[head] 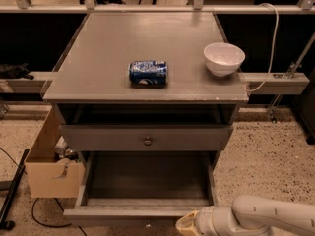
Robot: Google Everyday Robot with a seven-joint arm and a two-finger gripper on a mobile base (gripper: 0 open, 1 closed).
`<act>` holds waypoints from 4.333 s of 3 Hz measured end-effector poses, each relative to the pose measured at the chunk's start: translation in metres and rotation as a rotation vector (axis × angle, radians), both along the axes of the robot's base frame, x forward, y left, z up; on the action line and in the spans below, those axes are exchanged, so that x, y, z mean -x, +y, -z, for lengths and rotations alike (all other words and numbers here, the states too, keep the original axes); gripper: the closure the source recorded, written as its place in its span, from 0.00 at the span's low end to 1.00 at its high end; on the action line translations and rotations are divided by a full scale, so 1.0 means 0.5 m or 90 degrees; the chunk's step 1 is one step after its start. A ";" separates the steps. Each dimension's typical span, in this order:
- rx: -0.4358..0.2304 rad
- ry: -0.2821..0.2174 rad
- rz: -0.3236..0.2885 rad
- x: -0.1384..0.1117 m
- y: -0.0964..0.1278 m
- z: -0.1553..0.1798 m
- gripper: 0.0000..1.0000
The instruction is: Close middle drawer
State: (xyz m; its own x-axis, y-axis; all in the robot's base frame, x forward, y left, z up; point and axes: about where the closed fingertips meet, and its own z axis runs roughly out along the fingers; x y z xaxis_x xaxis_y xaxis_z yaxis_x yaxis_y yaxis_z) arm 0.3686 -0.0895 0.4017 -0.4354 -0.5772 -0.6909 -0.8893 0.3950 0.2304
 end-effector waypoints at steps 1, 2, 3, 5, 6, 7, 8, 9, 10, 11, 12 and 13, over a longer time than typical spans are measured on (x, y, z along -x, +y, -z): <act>0.002 -0.003 -0.003 -0.005 0.002 -0.004 0.81; 0.002 -0.003 -0.003 -0.005 0.002 -0.004 0.58; 0.002 -0.003 -0.003 -0.005 0.002 -0.004 0.35; 0.003 -0.013 0.000 -0.018 0.006 -0.010 0.00; 0.007 -0.049 -0.009 -0.086 0.018 -0.039 0.00; 0.007 -0.049 -0.009 -0.084 0.018 -0.039 0.00; 0.015 -0.072 -0.018 -0.167 0.028 -0.048 0.16; 0.028 -0.097 -0.027 -0.320 0.041 -0.035 0.39; 0.030 -0.126 -0.021 -0.391 0.043 -0.052 0.36; 0.030 -0.126 -0.021 -0.391 0.043 -0.052 0.12; 0.030 -0.125 -0.021 -0.391 0.043 -0.052 0.00; 0.030 -0.125 -0.021 -0.391 0.043 -0.052 0.00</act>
Offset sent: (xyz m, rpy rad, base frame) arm 0.0023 0.0010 0.0020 -0.0031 -0.0045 0.0044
